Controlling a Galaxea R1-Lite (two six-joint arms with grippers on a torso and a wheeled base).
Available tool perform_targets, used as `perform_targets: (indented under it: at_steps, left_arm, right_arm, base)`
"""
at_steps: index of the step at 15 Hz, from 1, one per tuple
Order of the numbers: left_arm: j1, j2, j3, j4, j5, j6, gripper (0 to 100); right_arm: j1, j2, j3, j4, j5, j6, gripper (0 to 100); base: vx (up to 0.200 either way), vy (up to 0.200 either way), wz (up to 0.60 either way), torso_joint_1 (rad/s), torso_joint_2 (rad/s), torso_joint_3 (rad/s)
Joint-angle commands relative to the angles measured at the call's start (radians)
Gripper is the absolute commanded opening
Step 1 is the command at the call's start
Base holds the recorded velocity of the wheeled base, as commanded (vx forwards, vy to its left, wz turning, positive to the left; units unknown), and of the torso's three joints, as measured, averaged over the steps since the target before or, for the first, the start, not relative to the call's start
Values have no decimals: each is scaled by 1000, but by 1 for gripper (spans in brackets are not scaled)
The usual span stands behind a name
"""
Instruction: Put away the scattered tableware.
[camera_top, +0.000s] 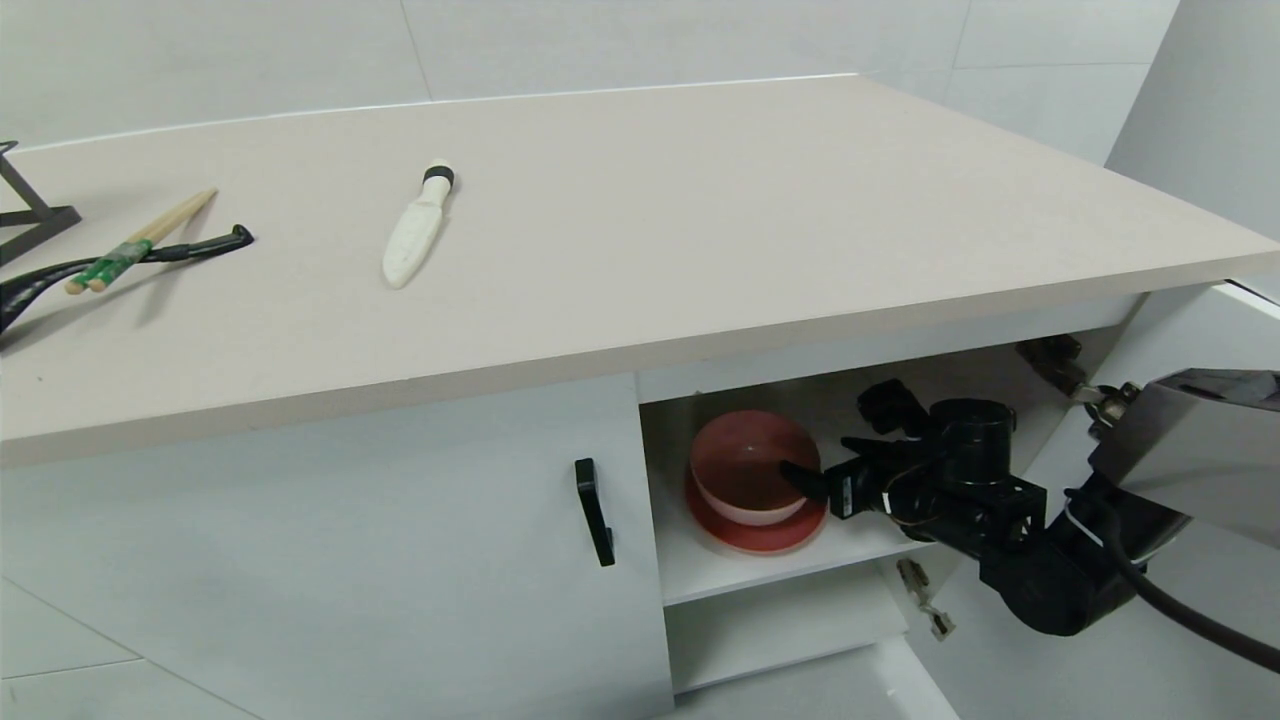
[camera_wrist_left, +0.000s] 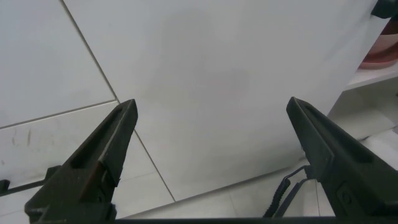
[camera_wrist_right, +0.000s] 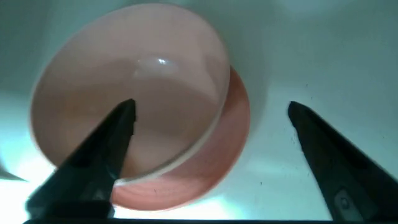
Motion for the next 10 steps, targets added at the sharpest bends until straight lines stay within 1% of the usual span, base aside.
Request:
perform_targets:
  at_steps: [1, 3, 5, 6, 7, 9, 10]
  left_arm:
    - [0, 2, 0, 0, 0, 0, 100]
    - [0, 2, 0, 0, 0, 0, 100]
    - [0, 2, 0, 0, 0, 1, 100]
    - [0, 2, 0, 0, 0, 1, 100]
    - [0, 2, 0, 0, 0, 5, 100]
    - [0, 2, 0, -2, 5, 31, 100]
    - [0, 2, 0, -3, 9, 34, 100]
  right_arm:
    - [7, -8, -3, -23, 1, 1, 100]
    - [23, -48, 33, -81, -2, -18, 100]
    - [40, -126, 168, -184, -1, -62, 100]
    - [46, -149, 212, -210, -1, -64, 100]
    - [52, -220, 339, -272, 1, -65, 100]
    - [60, -338, 500, -333, 2, -67, 100]
    - [63, -410, 568, -344, 2, -68, 100]
  base:
    - [0, 0, 0, 0, 0, 0]
    - [0, 0, 0, 0, 0, 0]
    - [0, 0, 0, 0, 0, 0]
    - [0, 0, 0, 0, 0, 0]
    - [0, 0, 0, 0, 0, 0]
    - [0, 0, 0, 0, 0, 0]
    - [0, 0, 0, 0, 0, 0]
